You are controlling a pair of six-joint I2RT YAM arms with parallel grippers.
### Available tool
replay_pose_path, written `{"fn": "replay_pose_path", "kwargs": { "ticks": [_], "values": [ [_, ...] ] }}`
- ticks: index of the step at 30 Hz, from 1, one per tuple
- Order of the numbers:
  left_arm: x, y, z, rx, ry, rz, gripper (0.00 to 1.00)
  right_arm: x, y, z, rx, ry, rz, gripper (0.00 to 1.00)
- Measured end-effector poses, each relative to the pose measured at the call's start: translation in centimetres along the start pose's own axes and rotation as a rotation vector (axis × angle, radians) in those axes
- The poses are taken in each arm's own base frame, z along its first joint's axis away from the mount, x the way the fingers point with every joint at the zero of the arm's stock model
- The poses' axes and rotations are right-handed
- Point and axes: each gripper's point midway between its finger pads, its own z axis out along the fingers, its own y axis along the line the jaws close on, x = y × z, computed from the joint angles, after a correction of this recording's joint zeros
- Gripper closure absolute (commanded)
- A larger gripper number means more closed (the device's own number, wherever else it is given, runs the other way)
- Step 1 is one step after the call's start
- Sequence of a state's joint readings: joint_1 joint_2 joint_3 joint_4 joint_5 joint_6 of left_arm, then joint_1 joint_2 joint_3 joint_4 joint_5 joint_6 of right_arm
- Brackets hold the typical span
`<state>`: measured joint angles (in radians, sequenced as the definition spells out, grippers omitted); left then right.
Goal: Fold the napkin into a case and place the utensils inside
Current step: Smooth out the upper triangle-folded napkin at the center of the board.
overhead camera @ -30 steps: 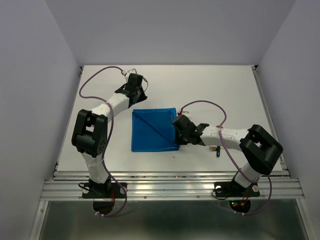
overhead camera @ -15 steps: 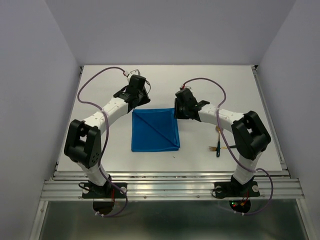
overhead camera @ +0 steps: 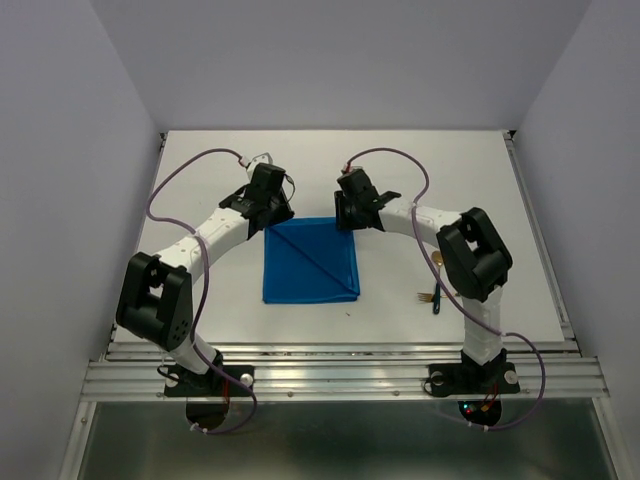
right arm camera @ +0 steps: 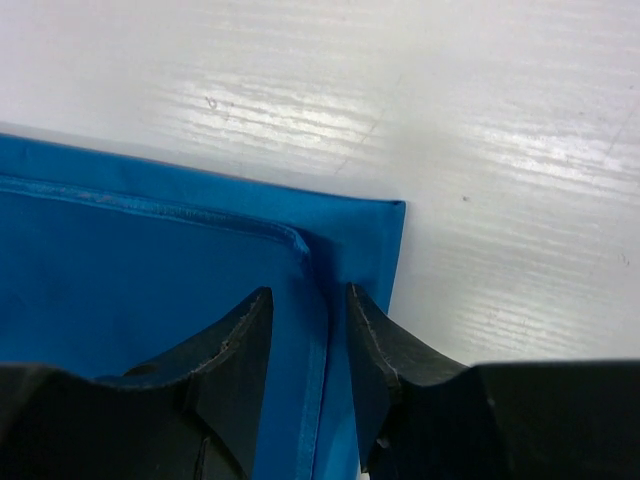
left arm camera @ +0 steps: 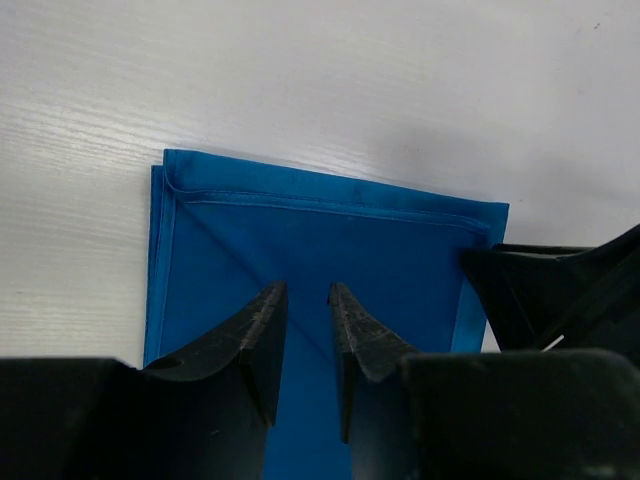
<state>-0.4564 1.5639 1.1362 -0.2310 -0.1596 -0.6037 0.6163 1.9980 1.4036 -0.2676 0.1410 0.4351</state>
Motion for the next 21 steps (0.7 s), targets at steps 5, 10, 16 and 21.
{"fn": "replay_pose_path", "kwargs": {
  "ticks": [5, 10, 16, 21],
  "values": [
    [0.1, 0.0, -0.1, 0.006, 0.001, -0.005, 0.65, -0.2, 0.1, 1.3, 0.004, 0.003, -0.018, 0.63],
    [0.5, 0.1, 0.0, 0.005, 0.010, -0.004, 0.65, 0.1, 0.0, 1.9, 0.011, 0.011, -0.029, 0.86],
    [0.5, 0.0, 0.0, 0.010, 0.011, -0.007, 0.65, 0.0, -0.2, 2.0, 0.027, 0.004, -0.025, 0.99],
    [0.5, 0.0, 0.0, 0.014, 0.014, -0.006, 0.64, -0.8, -0.7, 1.6, 0.056, -0.027, -0.018, 0.99]
  ]
}}
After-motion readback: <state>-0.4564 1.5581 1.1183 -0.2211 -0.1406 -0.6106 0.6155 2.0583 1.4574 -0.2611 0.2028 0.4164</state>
